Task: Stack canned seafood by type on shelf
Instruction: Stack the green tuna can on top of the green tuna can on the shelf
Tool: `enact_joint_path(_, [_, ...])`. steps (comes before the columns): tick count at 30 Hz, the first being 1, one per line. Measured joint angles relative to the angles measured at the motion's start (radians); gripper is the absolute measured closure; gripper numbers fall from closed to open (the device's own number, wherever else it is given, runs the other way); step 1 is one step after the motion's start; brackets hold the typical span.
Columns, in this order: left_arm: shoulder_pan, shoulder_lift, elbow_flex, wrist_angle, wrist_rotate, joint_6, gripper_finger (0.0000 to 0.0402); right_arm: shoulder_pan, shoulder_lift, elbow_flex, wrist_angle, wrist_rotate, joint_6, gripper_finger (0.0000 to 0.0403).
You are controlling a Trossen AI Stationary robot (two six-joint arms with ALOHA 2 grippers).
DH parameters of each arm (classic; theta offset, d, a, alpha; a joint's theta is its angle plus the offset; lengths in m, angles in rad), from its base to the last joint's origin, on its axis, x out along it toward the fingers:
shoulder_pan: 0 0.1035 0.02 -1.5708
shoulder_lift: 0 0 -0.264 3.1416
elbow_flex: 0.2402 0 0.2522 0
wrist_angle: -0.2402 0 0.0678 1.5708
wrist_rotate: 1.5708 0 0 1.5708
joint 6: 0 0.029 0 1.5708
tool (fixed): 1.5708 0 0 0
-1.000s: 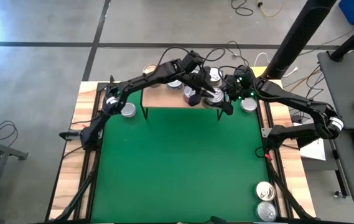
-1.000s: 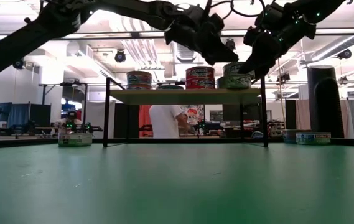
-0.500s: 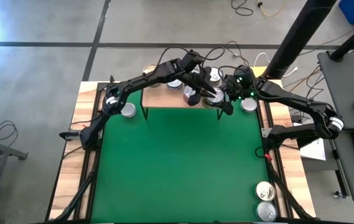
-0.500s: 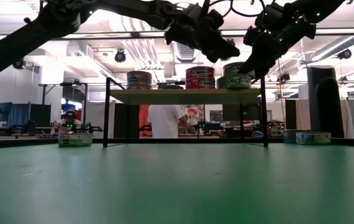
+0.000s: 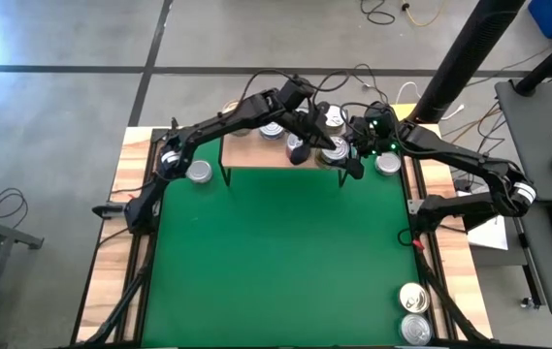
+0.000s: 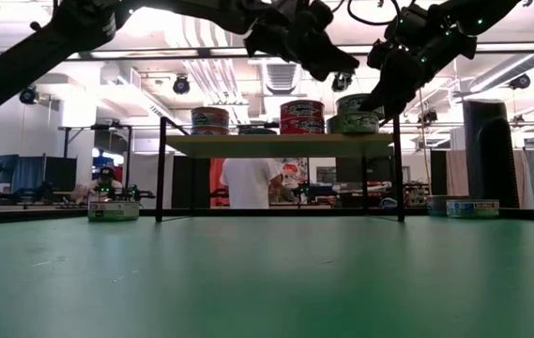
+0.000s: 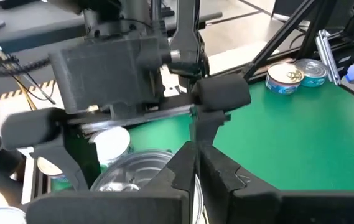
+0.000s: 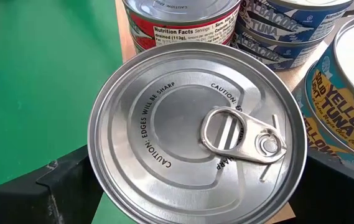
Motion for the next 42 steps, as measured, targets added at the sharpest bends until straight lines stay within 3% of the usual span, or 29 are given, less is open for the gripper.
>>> enact_joint_path(5, [0.000,-0.001,0.000,-0.004,-0.005,-0.005,0.0401,0.000,0.000,0.000,0.001,0.000,0.000,0.0003])
enact_joint_path(16, [-0.030,0.044,-0.001,0.055,-0.153,0.008,0.0401,0.003,-0.002,-0.001,0.035,-0.002,0.016,0.0003])
enact_joint_path(27, [-0.033,0.003,0.000,0.011,-0.129,-0.012,0.0402,0.036,0.000,0.029,0.015,-0.006,-0.010,0.0003])
enact_joint_path(32, [-0.034,0.004,-0.023,0.075,-0.140,-0.090,0.0402,0.040,0.000,0.025,0.020,-0.007,-0.011,0.0003])
enact_joint_path(38, [-0.034,0.004,-0.092,0.092,-0.287,-0.111,0.0401,0.040,0.000,0.025,0.023,-0.008,-0.008,0.0003])
enact_joint_path(42, [-0.035,0.003,-0.138,0.135,-0.323,-0.155,0.0401,0.040,0.000,0.023,0.032,-0.002,0.011,0.0003])
